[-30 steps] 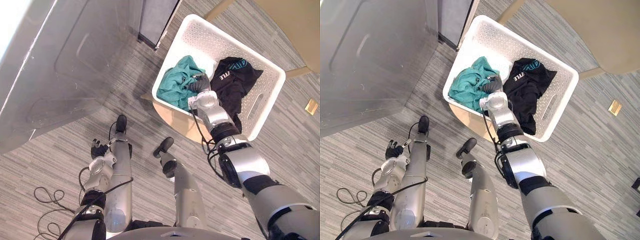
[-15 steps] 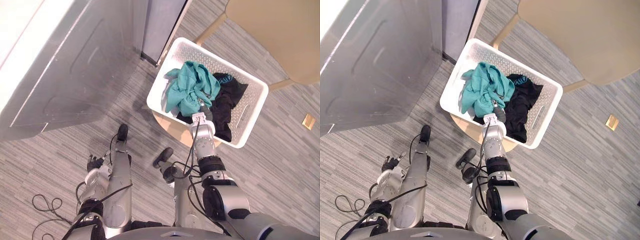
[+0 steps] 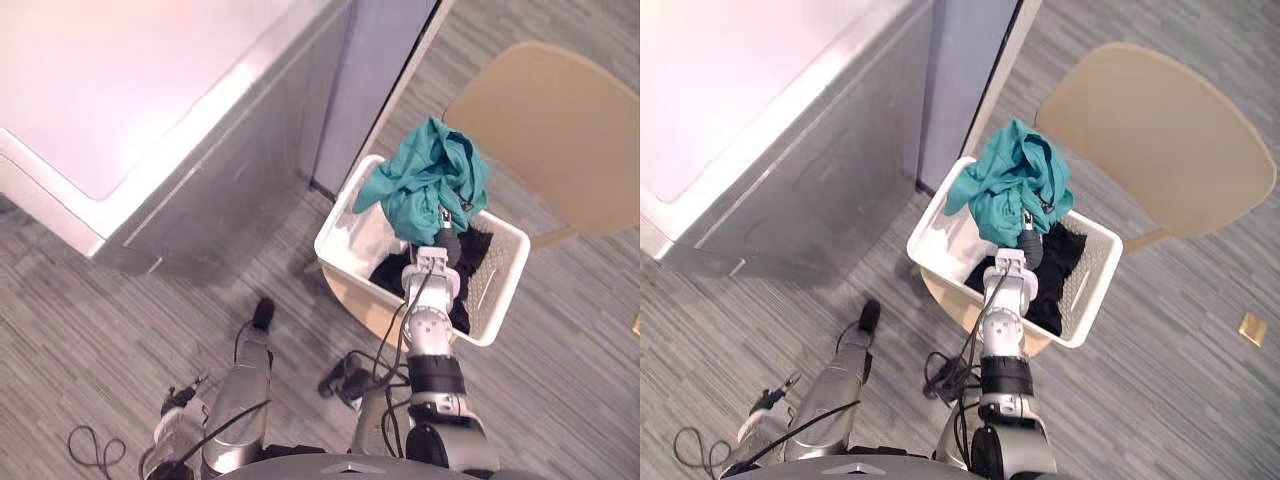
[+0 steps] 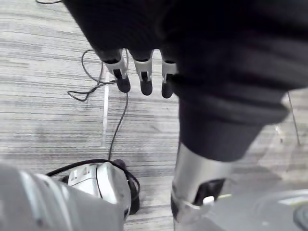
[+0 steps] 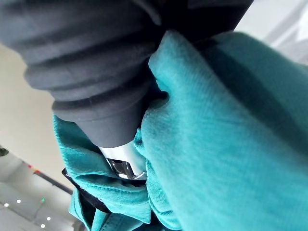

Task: Pick up the laundry basket with both hands and put the clothes into the washing machine.

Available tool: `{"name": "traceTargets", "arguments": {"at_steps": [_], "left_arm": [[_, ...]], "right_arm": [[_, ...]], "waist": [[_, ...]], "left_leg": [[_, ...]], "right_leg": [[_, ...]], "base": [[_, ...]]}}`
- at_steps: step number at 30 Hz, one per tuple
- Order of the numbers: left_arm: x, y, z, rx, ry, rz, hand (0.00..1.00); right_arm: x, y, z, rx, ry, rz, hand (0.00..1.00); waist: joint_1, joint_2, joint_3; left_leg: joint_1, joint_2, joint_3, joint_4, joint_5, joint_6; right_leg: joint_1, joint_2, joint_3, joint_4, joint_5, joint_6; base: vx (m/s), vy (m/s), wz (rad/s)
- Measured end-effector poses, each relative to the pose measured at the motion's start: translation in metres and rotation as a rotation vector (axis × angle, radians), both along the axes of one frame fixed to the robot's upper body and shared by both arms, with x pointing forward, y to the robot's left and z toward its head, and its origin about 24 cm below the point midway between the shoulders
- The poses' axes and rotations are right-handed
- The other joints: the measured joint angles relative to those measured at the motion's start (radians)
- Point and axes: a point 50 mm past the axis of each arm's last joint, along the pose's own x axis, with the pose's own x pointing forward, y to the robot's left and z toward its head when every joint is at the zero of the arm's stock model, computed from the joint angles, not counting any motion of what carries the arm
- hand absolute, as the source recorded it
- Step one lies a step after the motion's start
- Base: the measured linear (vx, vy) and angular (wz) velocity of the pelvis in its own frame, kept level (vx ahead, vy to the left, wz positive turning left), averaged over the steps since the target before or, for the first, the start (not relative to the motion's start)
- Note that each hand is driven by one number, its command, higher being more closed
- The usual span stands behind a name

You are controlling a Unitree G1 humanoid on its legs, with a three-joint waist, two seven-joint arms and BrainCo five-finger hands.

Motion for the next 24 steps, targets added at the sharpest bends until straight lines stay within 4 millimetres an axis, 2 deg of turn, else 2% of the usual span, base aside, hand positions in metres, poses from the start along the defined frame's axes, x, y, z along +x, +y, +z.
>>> {"name": "traceTargets", "arguments": {"at_steps": [2,4,5,7,8,9,10,12,13,15,16,18,21,22,24], "left_arm": [[-0.019,-0.001,-0.006,-0.033,0.05,0.082,0.0],[-0.025,0.002,-0.007,-0.038,0.059,0.14,0.0],[-0.024,0.01,-0.001,-0.019,0.029,0.208,0.0],[-0.015,0.036,0.022,0.069,-0.094,0.32,0.0],[-0.011,0.056,0.044,0.168,-0.187,0.385,0.0],[-0.001,0.076,0.075,0.28,-0.309,0.434,0.0],[0.001,0.086,0.09,0.34,-0.357,0.462,0.0],[0.011,0.11,0.143,0.572,-0.491,0.54,0.0],[0.014,0.113,0.155,0.608,-0.528,0.556,0.0],[0.021,0.116,0.194,0.748,-0.612,0.591,0.0],[0.022,0.116,0.203,0.782,-0.633,0.596,0.0],[0.026,0.11,0.24,0.945,-0.704,0.594,0.0],[0.034,0.1,0.269,1.096,-0.773,0.516,0.0],[0.042,0.094,0.276,1.129,-0.808,0.443,0.0],[0.058,0.08,0.281,1.123,-0.872,0.326,0.0]], "right_arm": [[-0.01,-0.002,-0.01,-0.029,0.026,0.003,1.0],[-0.017,-0.005,-0.011,-0.041,0.017,-0.003,1.0],[-0.023,-0.007,-0.012,-0.052,0.014,-0.01,1.0],[-0.034,-0.011,-0.019,-0.089,0.038,-0.019,1.0],[-0.04,-0.013,-0.024,-0.107,0.054,-0.019,1.0],[-0.045,-0.015,-0.028,-0.136,0.073,-0.024,1.0],[-0.047,-0.016,-0.031,-0.14,0.083,-0.026,1.0],[-0.055,-0.019,-0.039,-0.202,0.139,-0.018,1.0],[-0.057,-0.019,-0.041,-0.217,0.153,-0.012,1.0],[-0.06,-0.016,-0.05,-0.221,0.199,0.032,1.0],[-0.06,-0.015,-0.051,-0.221,0.206,0.042,1.0],[-0.061,-0.01,-0.054,-0.245,0.213,0.083,1.0],[-0.06,-0.003,-0.054,-0.274,0.195,0.13,1.0],[-0.059,0.0,-0.053,-0.286,0.182,0.158,1.0],[-0.058,0.008,-0.053,-0.306,0.167,0.216,1.0]], "waist": [[-0.004,0.029,-0.064],[-0.002,0.048,-0.114],[0.0,0.057,-0.146],[0.004,0.057,-0.196],[0.007,0.057,-0.223],[0.008,0.059,-0.242],[0.007,0.06,-0.252],[-0.004,0.072,-0.27],[-0.007,0.077,-0.273],[-0.016,0.089,-0.296],[-0.017,0.091,-0.301],[-0.025,0.096,-0.31],[-0.045,0.097,-0.312],[-0.046,0.099,-0.314],[-0.053,0.102,-0.316]], "left_leg": [[0.06,-0.01,0.003,-0.003,-0.011,0.008],[0.083,-0.011,0.011,-0.011,-0.018,0.011],[0.11,-0.009,0.016,-0.03,-0.018,0.012],[0.146,-0.004,0.025,-0.06,-0.019,0.012],[0.168,0.002,0.037,-0.074,-0.021,0.013],[0.186,0.01,0.051,-0.074,-0.029,0.012],[0.192,0.011,0.056,-0.074,-0.031,0.013],[0.231,0.012,0.071,-0.079,-0.038,0.016],[0.242,0.012,0.073,-0.086,-0.038,0.016],[0.273,0.02,0.099,-0.111,-0.037,0.018],[0.279,0.022,0.107,-0.115,-0.037,0.018],[0.307,0.033,0.139,-0.137,-0.036,0.019],[0.335,0.039,0.164,-0.147,-0.036,0.019],[0.354,0.044,0.185,-0.16,-0.036,0.02],[0.369,0.049,0.213,-0.17,-0.035,0.021]], "right_leg": [[0.079,0.001,-0.015,-0.042,0.008,0.017],[0.107,0.007,-0.014,-0.074,0.018,0.031],[0.128,0.014,-0.012,-0.1,0.027,0.038],[0.153,0.03,-0.003,-0.14,0.038,0.043],[0.166,0.042,0.009,-0.164,0.046,0.045],[0.182,0.053,0.02,-0.188,0.057,0.046],[0.191,0.06,0.027,-0.198,0.061,0.046],[0.219,0.066,0.047,-0.221,0.071,0.05],[0.227,0.068,0.052,-0.228,0.075,0.051],[0.235,0.084,0.092,-0.264,0.094,0.05],[0.235,0.088,0.098,-0.272,0.101,0.052],[0.243,0.107,0.138,-0.315,0.127,0.047],[0.266,0.122,0.163,-0.357,0.15,0.046],[0.268,0.13,0.188,-0.372,0.164,0.047],[0.27,0.141,0.218,-0.397,0.177,0.039]], "base": [[0.12,0.002,0.07],[0.08,0.003,-0.06],[0.09,-0.016,-0.17],[0.08,-0.04,-0.21],[0.08,-0.05,-0.37],[0.08,-0.047,-0.39],[0.06,-0.048,-0.37],[0.03,-0.035,-0.28],[0.0,-0.016,-0.26],[-0.01,0.0,-0.38],[-0.01,0.007,-0.49],[-0.02,0.002,-0.49],[-0.02,0.006,-0.35],[-0.04,0.014,-0.49],[-0.05,0.015,-0.51]]}}
